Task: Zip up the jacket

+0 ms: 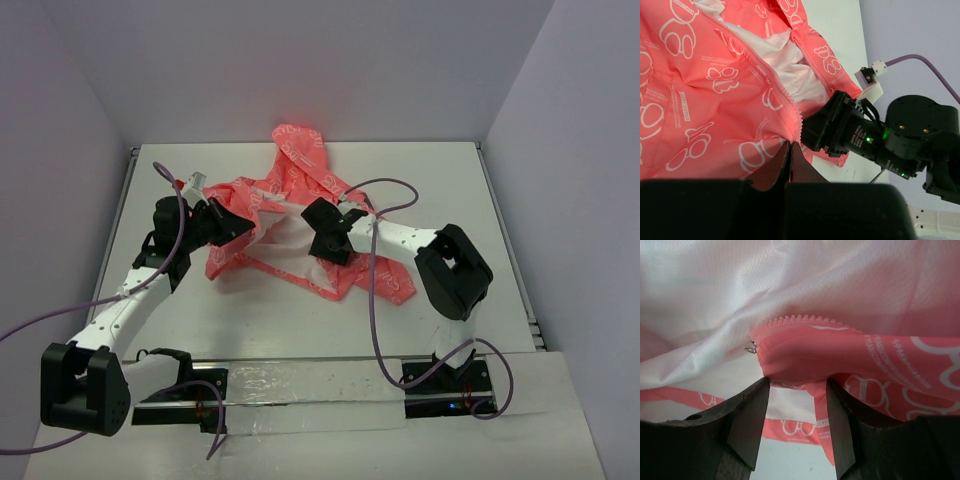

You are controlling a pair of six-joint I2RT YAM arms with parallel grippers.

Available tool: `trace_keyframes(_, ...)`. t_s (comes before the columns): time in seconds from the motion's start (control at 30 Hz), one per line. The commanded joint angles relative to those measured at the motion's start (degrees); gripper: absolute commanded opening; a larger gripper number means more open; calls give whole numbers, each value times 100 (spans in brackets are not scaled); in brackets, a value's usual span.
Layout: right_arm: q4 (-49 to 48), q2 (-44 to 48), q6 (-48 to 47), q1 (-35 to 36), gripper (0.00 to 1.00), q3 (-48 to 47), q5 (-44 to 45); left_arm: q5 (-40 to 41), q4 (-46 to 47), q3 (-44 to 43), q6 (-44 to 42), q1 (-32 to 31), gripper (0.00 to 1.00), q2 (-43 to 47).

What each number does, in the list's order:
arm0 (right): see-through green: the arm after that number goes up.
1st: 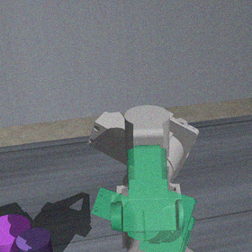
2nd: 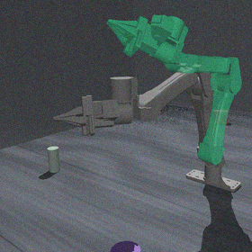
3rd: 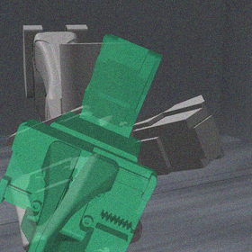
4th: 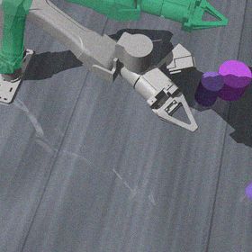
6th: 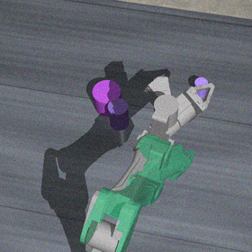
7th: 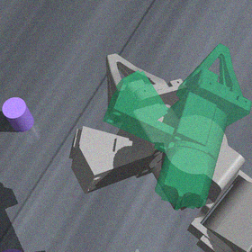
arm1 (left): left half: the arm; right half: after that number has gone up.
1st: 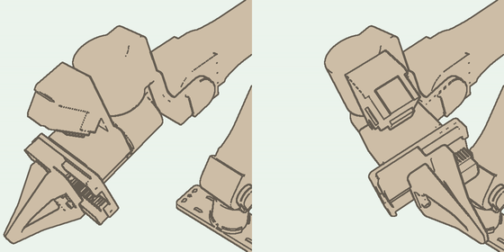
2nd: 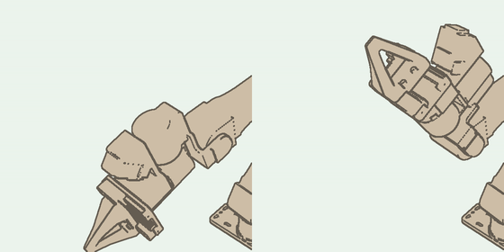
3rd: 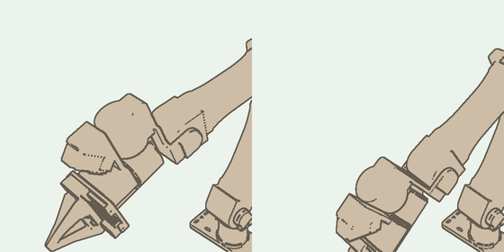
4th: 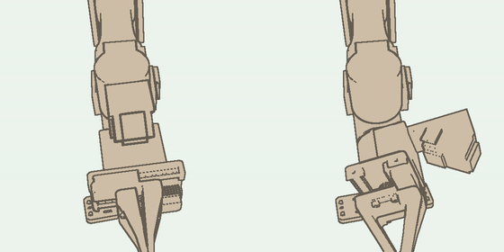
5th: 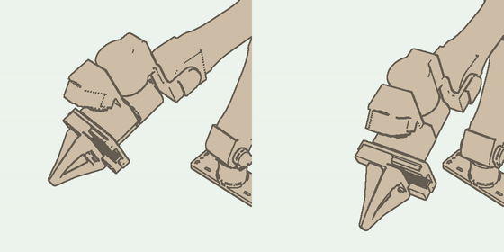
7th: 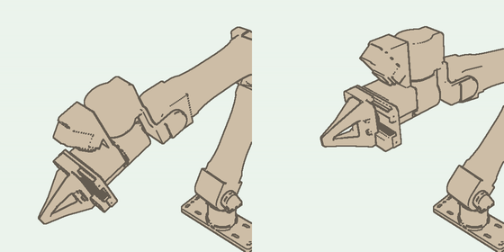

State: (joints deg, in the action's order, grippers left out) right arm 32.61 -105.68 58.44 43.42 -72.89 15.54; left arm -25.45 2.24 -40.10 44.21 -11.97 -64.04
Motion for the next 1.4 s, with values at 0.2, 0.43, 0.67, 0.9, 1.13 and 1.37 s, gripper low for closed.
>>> trace_keyframes(0.2,-193,-54,39,35,54,-310,300,-188,93,-60,-92,-43,0,163)
trace_keyframes(0.43,-309,-181,-43,35,57,-474,283,-238,101,-60,-85,-60,0,157)
trace_keyframes(0.67,-435,-215,39,35,55,-398,354,-277,163,14,-40,-75,0,160)
trace_keyframes(0.9,-431,-374,89,34,45,-435,407,-260,127,28,-52,-95,0,226)
trace_keyframes(1.13,-575,123,-241,35,1,-260,272,-318,88,3,-68,-95,0,217)
trace_keyframes(1.37,-1865,1573,-2064,0,0,798,-1338,-214,-207,-210,-152,-104,0,335)
